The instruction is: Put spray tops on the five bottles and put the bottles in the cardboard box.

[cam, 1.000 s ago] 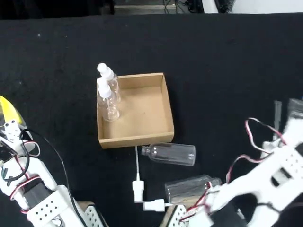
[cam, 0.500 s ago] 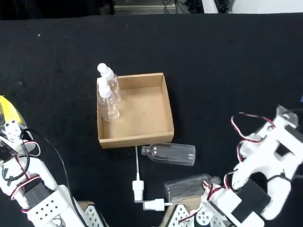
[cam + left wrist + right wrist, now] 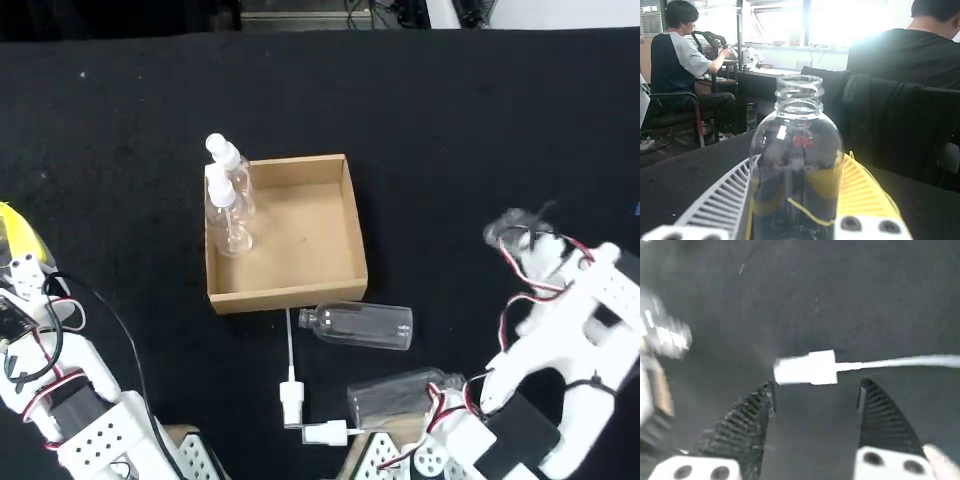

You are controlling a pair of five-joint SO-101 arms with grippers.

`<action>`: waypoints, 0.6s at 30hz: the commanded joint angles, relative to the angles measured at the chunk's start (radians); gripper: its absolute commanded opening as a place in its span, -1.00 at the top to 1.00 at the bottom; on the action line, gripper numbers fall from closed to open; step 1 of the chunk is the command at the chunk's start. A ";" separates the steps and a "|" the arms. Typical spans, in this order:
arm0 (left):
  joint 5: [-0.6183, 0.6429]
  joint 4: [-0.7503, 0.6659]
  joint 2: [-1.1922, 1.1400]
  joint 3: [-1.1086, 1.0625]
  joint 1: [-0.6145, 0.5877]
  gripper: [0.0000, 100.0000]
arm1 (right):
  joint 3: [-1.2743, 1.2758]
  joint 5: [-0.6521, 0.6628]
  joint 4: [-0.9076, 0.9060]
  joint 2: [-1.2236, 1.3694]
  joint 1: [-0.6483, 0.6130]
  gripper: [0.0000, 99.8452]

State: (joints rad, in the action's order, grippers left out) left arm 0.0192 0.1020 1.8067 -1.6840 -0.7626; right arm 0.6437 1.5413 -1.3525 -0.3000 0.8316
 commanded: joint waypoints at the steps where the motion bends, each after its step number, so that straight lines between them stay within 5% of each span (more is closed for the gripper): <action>1: 0.008 -0.020 0.018 -0.015 -0.012 0.94 | 0.036 0.499 0.086 -0.065 0.097 0.51; 6: 0.008 -0.020 0.018 -0.015 -0.012 0.94 | 0.101 0.660 0.252 -0.087 0.167 0.33; 18: 0.008 -0.020 0.018 -0.015 -0.012 0.94 | 0.387 0.695 0.605 -0.088 0.071 0.29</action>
State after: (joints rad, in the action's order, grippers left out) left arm 0.0192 0.1020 1.8067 -1.6840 -0.7626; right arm 0.9766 2.2363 -0.8247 -0.3015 0.9605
